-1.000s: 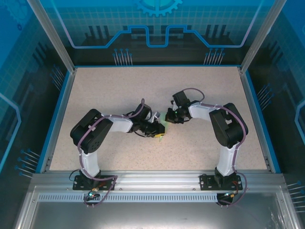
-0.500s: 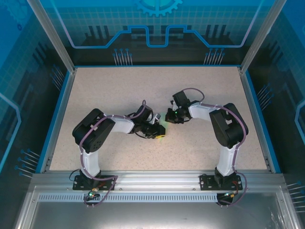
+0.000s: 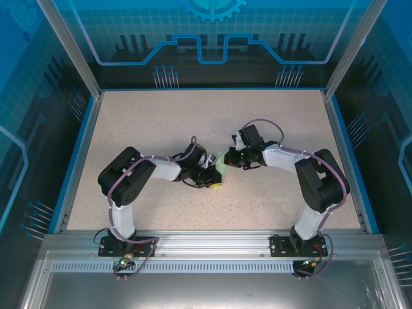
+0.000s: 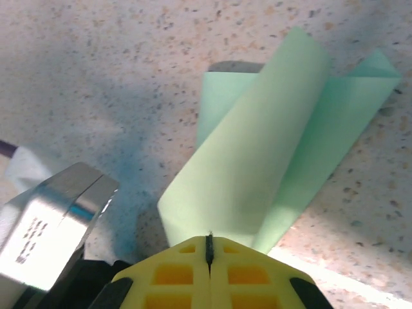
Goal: Fold a paper plane with a square sheet of paper (fold left side to right side)
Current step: Fold the wing for the fifth time at the center of the table.
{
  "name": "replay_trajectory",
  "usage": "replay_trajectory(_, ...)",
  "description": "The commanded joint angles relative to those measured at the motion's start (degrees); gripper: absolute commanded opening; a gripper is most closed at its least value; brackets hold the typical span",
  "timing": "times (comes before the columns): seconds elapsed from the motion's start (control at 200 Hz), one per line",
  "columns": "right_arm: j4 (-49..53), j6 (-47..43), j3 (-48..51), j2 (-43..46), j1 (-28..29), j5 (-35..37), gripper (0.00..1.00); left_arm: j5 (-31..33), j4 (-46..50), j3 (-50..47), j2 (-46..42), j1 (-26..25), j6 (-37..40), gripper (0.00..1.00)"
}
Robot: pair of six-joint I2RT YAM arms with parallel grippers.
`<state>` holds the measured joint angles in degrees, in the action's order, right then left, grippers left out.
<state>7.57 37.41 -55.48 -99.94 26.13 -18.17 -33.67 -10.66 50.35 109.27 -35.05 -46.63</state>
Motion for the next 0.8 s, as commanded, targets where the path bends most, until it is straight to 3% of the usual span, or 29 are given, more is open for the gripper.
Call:
replay_trajectory(0.0,-1.9,-0.6,1.1,-0.5,1.4,-3.5,0.02,1.3,3.8,-1.8,2.5,-0.3,-0.7,0.12)
replay_trajectory(0.505,0.6,-3.0,-0.8,-7.3,2.1,1.2,0.01,1.4,4.9,-1.7,2.7,-0.3,-0.7,0.11)
replay_trajectory(0.795,0.0,-4.6,-1.1,-8.5,-0.2,2.6,0.01,1.3,5.0,-1.7,2.9,-0.3,-0.7,0.11)
